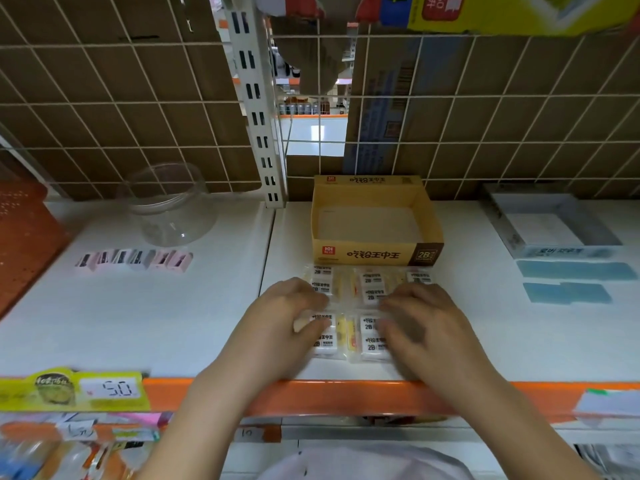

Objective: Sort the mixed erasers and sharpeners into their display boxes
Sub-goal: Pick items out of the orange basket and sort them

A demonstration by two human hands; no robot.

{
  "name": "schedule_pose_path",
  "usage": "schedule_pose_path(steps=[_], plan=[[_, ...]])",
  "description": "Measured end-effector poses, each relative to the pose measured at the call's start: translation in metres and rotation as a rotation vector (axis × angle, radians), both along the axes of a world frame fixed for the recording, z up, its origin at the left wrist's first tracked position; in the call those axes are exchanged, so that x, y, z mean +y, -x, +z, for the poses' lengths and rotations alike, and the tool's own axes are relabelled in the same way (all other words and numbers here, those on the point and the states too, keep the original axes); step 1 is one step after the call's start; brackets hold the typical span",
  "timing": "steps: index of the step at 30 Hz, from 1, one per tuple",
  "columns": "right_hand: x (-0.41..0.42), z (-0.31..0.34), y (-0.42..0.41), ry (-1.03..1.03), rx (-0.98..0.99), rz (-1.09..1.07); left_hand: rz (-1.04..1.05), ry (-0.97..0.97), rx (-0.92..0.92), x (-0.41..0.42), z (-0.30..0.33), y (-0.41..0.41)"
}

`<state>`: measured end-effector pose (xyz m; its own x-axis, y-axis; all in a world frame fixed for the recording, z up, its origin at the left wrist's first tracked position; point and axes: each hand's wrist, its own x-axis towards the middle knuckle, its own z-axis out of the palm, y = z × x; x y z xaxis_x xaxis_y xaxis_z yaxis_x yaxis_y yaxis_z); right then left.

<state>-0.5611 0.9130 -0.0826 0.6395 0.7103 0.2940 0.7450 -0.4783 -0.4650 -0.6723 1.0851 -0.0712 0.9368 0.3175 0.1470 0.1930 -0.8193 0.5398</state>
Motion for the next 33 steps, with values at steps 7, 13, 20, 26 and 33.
schedule_pose_path(steps=[7,13,20,26,33], plan=[[0.018,-0.005,-0.004,0.024,-0.189,-0.018,0.004,-0.109,-0.02,-0.001,0.001,-0.014],[0.023,-0.013,-0.002,0.082,-0.186,-0.02,-0.02,-0.124,-0.014,-0.002,-0.008,-0.009],[0.033,0.0,0.008,0.002,-0.207,0.038,0.008,-0.169,-0.028,0.006,0.007,0.004],[0.085,0.02,0.035,-0.02,-0.275,0.191,0.156,-0.28,-0.118,0.047,0.025,0.047],[0.181,0.037,0.082,-0.139,-0.317,0.481,0.393,-0.398,-0.084,0.109,0.047,0.133]])
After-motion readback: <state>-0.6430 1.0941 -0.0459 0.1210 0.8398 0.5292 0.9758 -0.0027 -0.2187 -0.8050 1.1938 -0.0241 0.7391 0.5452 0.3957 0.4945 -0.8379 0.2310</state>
